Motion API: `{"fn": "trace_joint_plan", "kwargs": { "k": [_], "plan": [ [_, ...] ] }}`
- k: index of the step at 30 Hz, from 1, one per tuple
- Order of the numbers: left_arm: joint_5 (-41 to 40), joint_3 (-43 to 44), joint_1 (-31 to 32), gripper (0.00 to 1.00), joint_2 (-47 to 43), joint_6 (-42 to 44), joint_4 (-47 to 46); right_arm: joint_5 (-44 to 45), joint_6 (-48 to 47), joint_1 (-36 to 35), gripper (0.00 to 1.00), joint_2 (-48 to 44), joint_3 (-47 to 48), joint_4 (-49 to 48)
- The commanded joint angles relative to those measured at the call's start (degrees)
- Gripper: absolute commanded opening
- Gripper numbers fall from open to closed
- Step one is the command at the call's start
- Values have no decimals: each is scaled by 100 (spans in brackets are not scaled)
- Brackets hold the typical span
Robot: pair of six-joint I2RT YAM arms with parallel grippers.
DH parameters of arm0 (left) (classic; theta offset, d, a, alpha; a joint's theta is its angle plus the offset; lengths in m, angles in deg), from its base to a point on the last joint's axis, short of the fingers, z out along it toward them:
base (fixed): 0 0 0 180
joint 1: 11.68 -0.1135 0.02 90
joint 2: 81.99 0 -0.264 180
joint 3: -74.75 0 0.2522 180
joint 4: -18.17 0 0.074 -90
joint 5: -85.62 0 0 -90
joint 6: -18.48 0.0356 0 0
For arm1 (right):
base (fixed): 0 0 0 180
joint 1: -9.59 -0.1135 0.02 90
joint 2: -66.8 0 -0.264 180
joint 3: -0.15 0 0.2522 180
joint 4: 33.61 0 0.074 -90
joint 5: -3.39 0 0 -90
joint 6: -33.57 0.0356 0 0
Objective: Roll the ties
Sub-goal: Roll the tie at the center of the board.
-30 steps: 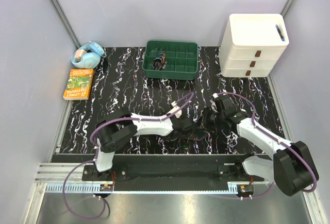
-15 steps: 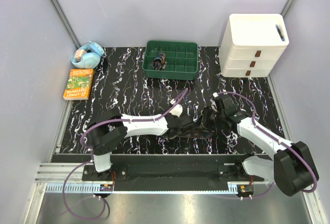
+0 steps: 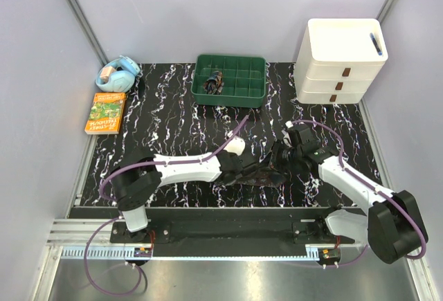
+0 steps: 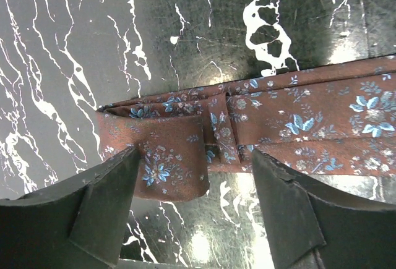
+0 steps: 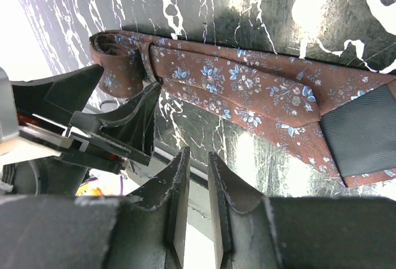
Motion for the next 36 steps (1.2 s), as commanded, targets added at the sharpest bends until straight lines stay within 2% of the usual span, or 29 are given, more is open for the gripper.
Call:
{"fn": "trace_joint_plan", "kwargs": {
  "k": [1,9,15,19,21,24,27,36],
  "plan": [
    [106,168,-10,79,-381,14,-56,71,-52,50,25,5,244,-50],
    [203,81,-45,84,-1365,-30,-82,-25,-52,50,24,225,332,-129],
    [764,-594,-554,85,-2523,58,-486,-552,149,6,25,593,507,-542],
    [1676,-1421,-1483,85,-3351,154,-1135,-711,457,-327,26,936,822,-885],
    [1994,-1948,-1819,86,-3833,207,-1391,-641,536,-731,27,1260,1034,-1034],
    [3011,-2678,-2775,88,-4396,190,-1962,-606,738,-1214,27,1806,1482,-1245],
    [3410,-3188,-3199,89,-4705,172,-2358,-623,861,-1557,26,2342,1886,-1465],
    [4754,-4103,-4289,89,-4830,67,-3457,-693,1020,-2086,24,3520,2827,-1694]
  ]
}}
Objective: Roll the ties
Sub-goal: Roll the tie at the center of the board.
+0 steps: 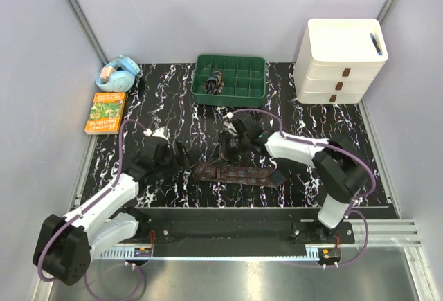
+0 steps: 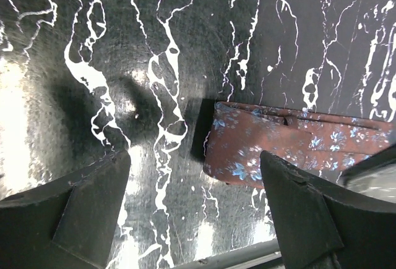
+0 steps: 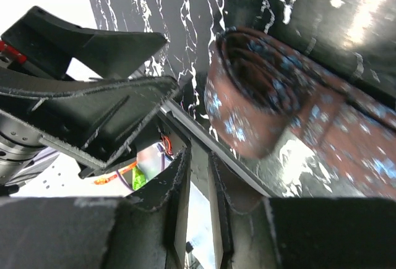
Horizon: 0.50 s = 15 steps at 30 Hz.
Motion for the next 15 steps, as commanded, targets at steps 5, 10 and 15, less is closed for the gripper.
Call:
{"fn": "trace_joint_plan", "kwargs": {
  "k": [5,10,15],
  "plan": [
    [1233,-483,-442,89,-80,-7,-1328,-84,128,-211,23,661,450,-357],
    [1541,-676,-486,89,-54,-42,-1741,22,40,-211,22,837,354,-357],
    [1751,-773,-495,88,227,-86,-1987,145,-56,-202,22,925,187,-365]
  ]
}}
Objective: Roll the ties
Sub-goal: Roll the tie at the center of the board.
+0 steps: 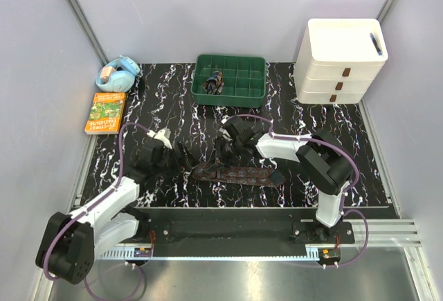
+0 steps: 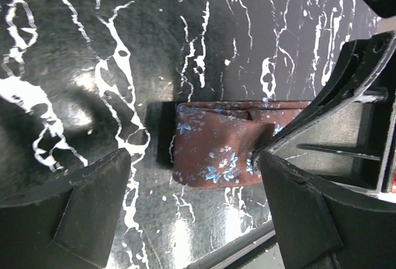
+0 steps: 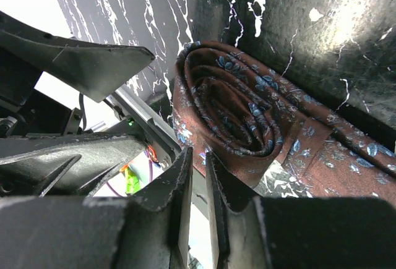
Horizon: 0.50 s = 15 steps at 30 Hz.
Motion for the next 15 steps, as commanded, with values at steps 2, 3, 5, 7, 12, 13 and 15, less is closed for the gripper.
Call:
{"fn": "trace_joint_plan", "kwargs": {
  "k": [2,3,5,7,12,13,15],
  "plan": [
    [532,-192,-40,87,326,-130,-880,141,-170,-3,21,102,-74,-145],
    [620,-227,-40,86,370,-148,-1029,158,-179,-3,21,119,-109,-145],
    [665,-271,-31,85,493,-166,-1101,167,-205,6,21,128,-135,-136],
    [674,-306,-40,83,590,-139,-1154,193,-240,32,21,102,-223,-136],
    [735,-456,-31,82,661,-183,-1443,264,-346,128,20,49,-408,-145],
    [770,-491,-31,81,722,-183,-1505,264,-372,163,20,66,-425,-136],
    [892,-517,-40,81,801,-175,-1688,264,-390,190,18,75,-452,-136]
  ]
}}
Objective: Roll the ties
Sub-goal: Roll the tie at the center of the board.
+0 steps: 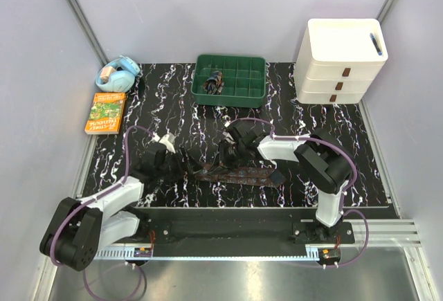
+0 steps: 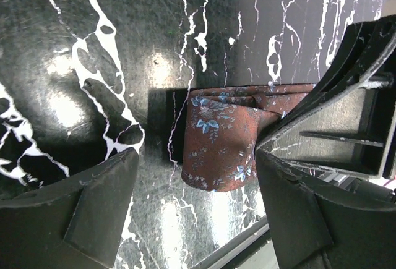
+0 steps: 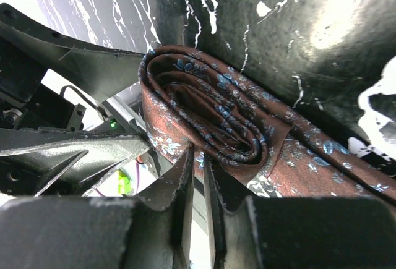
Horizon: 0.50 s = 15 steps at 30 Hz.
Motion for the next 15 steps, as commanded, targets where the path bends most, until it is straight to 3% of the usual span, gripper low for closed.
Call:
{"fn": "trace_joint_plan", "kwargs": {
  "k": [1,7,15],
  "plan": [
    [377,-71,-29,80,228,-30,-732,231,-237,103,18,42,-135,17],
    [571,-107,-29,77,650,5,-1181,196,-290,129,17,78,-91,17],
    [905,-133,-20,61,1388,-74,-1760,196,-281,155,13,78,-91,17]
  ]
}}
